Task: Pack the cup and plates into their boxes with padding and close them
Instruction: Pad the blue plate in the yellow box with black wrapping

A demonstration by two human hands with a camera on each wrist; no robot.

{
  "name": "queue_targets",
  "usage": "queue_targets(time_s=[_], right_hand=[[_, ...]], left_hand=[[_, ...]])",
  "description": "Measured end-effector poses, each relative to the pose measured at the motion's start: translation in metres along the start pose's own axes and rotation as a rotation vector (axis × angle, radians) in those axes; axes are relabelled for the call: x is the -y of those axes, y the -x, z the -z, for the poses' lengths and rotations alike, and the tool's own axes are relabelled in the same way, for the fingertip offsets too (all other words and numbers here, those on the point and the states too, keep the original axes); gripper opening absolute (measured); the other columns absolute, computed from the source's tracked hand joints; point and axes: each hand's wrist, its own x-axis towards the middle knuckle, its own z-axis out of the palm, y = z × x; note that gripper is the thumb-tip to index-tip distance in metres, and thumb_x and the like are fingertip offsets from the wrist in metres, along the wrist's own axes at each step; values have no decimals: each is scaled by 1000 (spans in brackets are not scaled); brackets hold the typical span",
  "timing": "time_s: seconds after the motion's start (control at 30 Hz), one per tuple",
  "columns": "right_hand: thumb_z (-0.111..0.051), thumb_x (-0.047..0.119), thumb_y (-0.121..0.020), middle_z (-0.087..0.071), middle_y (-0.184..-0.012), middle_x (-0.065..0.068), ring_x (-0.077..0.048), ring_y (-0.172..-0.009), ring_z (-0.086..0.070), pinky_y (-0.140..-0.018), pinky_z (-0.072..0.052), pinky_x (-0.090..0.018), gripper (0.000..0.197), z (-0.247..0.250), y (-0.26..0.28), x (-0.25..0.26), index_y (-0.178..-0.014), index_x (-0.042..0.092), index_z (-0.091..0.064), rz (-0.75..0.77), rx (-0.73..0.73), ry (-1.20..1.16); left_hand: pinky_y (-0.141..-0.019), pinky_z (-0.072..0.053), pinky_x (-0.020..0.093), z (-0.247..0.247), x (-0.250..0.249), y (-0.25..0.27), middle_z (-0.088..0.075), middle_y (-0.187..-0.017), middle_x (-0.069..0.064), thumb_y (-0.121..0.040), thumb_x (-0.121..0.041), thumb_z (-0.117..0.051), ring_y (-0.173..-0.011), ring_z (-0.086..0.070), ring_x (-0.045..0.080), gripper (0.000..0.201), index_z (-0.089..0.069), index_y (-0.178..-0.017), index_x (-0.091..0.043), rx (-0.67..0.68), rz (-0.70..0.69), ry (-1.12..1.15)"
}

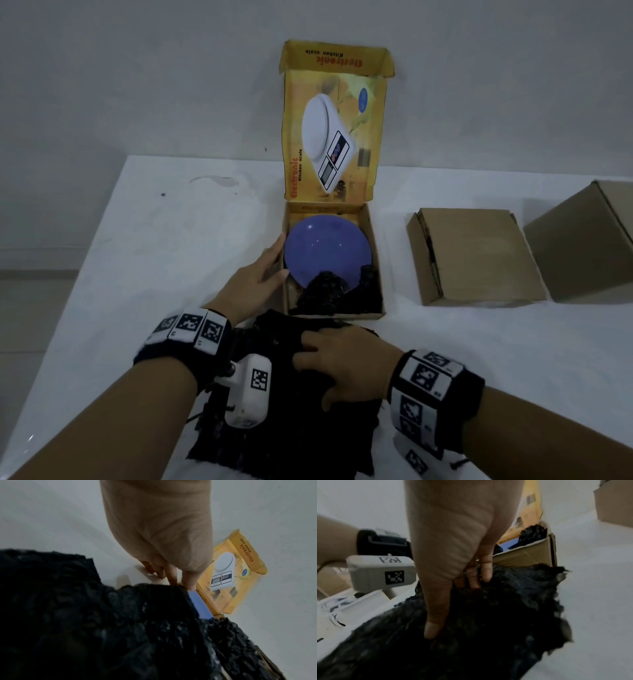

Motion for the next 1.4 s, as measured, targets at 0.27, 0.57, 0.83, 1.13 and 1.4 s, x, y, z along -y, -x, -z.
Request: queue_targets(time_s=[0.27, 0.57, 0.83, 1.13, 1.4], right_hand=[[-79, 40, -71, -61, -79, 2, -16, -70, -55, -61, -45, -35, 32, 46, 13, -15, -73, 16, -58, -101, -167, -407], [-56, 29, -94, -69, -106, 12, -7, -87, -61, -77, -48, -19, 24, 59, 18, -38, -112, 25, -70, -161, 45, -450], [-47, 9, -87, -60, -71, -2, -20, -59, -55, -59, -49, -28, 17, 81, 31, -75, -94, 24, -54, -475, -687, -619], [-43, 3, -89, -42, -123, -14, -36, -104, -52, -91, -45, -42, 41, 45, 8, -59, -128, 10, -52, -621, -556, -365], [-41, 6, -95, -59, -110, -21, -35, -95, -56, -79, -47, -44, 37, 21, -27, -17, -131, 4, -39, -354, -404, -421]], left_hand=[[-115, -28, 37, 1, 1, -1, -24, -152, -23, -89, -51, -48, -139, -29, 5, 65, -14, -144, -51, 7, 16, -5], [-115, -29, 38, 3, -1, 1, -26, -151, -23, -80, -62, -47, -138, -30, 3, 72, -14, -144, -52, 16, 26, 20], [-107, -37, 31, -3, -13, 2, -44, -137, -21, -80, -53, -55, -129, -41, 4, 65, -31, -140, -45, -109, 62, 25], [-103, -41, 35, -3, -9, -1, -47, -137, -17, -65, -57, -66, -131, -42, 11, 84, -29, -139, -44, -120, 58, -62], [-105, -36, 30, -2, -11, -3, -47, -129, -21, -86, -50, -57, -131, -43, 9, 56, -31, -136, -48, -119, 89, 31]])
